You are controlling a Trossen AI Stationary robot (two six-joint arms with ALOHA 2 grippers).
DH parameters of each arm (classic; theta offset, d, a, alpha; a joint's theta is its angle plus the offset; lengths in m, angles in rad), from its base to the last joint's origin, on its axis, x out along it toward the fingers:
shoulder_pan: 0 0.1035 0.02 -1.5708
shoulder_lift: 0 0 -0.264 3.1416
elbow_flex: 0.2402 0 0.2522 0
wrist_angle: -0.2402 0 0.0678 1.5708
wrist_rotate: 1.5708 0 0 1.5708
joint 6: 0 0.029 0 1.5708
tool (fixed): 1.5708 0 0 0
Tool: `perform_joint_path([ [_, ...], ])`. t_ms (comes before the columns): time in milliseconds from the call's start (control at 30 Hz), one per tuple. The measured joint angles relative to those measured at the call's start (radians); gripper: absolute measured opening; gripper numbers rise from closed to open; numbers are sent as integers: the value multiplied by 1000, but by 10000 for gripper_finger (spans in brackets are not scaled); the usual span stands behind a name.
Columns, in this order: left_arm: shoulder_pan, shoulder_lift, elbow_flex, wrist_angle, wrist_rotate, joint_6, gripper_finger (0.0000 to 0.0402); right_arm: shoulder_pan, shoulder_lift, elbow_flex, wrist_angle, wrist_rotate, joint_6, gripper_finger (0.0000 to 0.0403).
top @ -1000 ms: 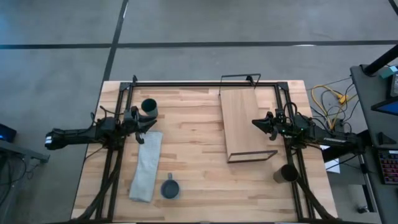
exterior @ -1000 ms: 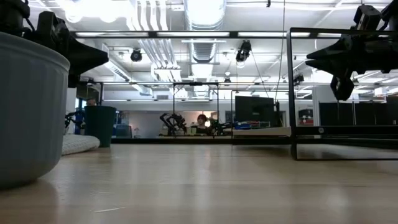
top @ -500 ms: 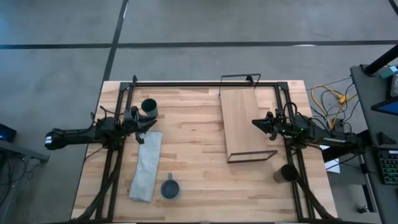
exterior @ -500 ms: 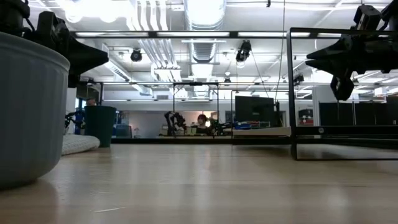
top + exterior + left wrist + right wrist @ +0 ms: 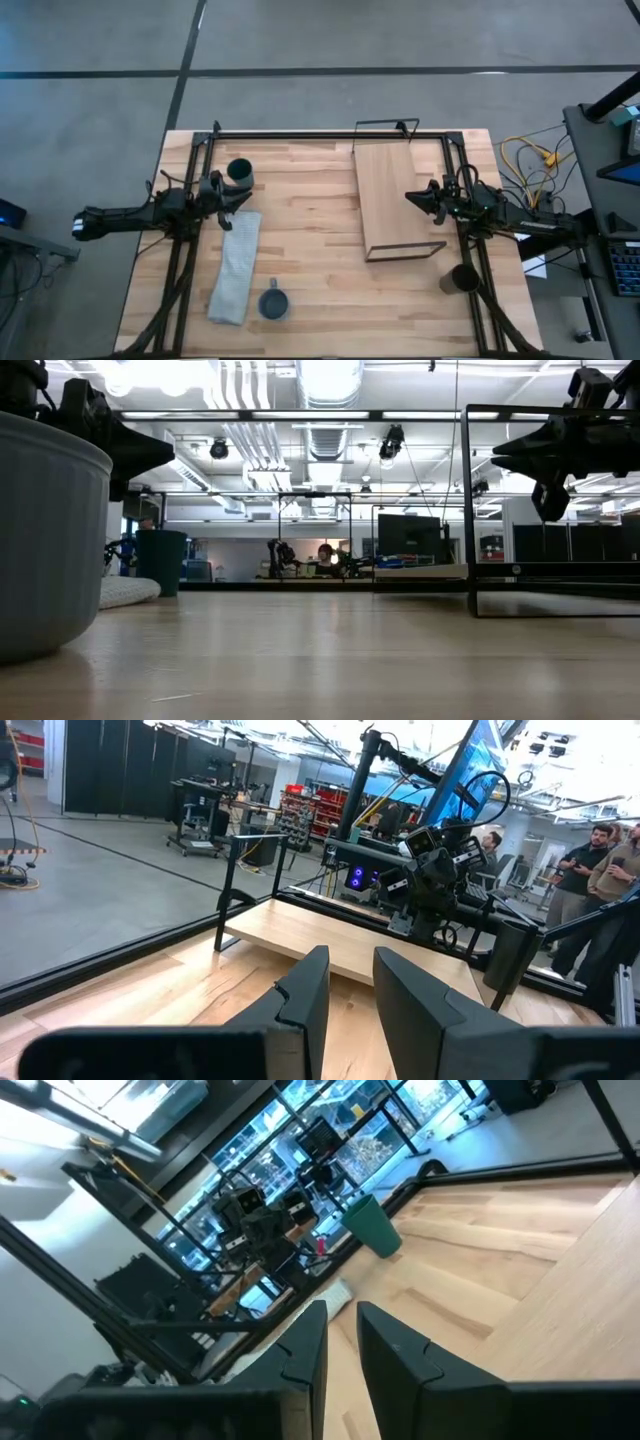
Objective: Stack small to large cups/mugs on shelf
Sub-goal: Put the gray mug on the shelf
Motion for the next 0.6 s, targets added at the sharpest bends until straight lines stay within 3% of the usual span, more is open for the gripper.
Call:
perform_joint_path([
  [333,0,12,15,35,6,-313,68,0,0,0,8,16,167,54],
  [500,-1,91,175,-12,58,-230,68,0,0,0,116,18,230,54],
  [600,0,179,335,-145,78,-141,68,0,11,0,259,19,187,54],
])
